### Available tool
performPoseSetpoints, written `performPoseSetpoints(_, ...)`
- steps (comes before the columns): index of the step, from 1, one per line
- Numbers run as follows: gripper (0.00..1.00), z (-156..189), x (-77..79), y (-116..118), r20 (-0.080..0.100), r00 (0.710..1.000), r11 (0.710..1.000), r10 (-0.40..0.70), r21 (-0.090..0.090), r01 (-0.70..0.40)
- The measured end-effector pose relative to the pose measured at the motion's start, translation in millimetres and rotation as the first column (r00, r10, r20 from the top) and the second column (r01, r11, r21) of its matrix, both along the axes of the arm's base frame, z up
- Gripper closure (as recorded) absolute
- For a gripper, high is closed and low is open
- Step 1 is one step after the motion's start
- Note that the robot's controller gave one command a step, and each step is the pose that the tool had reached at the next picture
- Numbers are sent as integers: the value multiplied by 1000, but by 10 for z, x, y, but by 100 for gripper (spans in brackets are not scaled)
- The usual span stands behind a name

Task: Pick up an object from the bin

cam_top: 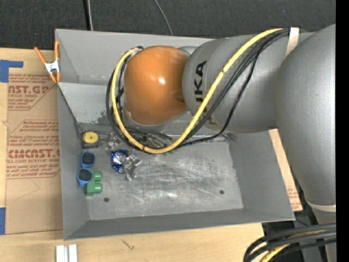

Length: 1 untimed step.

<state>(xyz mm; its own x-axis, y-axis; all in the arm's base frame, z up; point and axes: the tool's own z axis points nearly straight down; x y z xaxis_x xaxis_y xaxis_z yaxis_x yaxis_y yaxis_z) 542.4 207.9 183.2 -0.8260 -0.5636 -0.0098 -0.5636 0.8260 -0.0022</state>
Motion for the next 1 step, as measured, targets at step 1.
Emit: performPoseSetpoints(1,100,939,-69,97,2,1000,1000,7,1,-7)
